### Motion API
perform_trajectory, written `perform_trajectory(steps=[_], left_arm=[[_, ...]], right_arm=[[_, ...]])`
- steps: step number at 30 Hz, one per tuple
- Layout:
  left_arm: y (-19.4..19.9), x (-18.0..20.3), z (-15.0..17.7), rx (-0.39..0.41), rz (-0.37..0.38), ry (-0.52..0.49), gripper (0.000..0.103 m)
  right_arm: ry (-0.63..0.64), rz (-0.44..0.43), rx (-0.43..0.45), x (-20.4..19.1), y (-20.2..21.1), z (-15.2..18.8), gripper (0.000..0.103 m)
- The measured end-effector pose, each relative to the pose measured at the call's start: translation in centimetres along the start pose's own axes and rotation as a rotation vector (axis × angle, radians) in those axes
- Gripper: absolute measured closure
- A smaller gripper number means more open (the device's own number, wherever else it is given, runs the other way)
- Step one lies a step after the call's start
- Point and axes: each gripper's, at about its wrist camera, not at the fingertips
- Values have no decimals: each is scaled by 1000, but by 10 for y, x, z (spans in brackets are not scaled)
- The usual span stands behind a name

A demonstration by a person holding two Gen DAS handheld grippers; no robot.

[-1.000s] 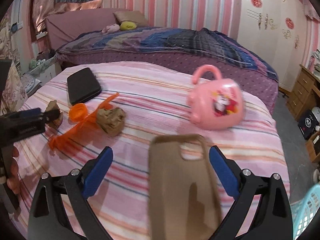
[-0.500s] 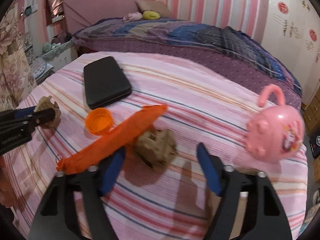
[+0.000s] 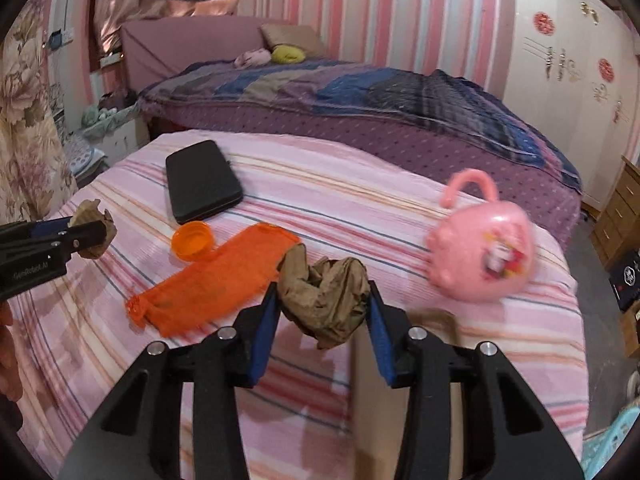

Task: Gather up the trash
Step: 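Grasp the crumpled brown paper with the right tool while the left tool holds the fabric, then carry the fabric and crumpled paper over the basket with both tools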

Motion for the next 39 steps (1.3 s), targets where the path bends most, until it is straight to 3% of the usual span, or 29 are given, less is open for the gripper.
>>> perform_trajectory(steps=[8, 20, 39], left_arm=[[18, 16, 21, 4, 3, -33, 59], [52, 60, 56, 15, 85, -117, 59], [71, 114, 93, 48, 97, -188, 59]], right_arm=[[-14, 55, 31, 23, 46, 28, 61], [-69, 128, 27, 62, 109, 92, 61], [-85, 161, 57, 101, 139, 123, 61]])
Point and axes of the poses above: each gripper's, at about its wrist camera, not at the fingertips, and y roughly against the way its jaws point, x to its right, z to its underside, and after that the axes turned 14 degrees about y, right-handed
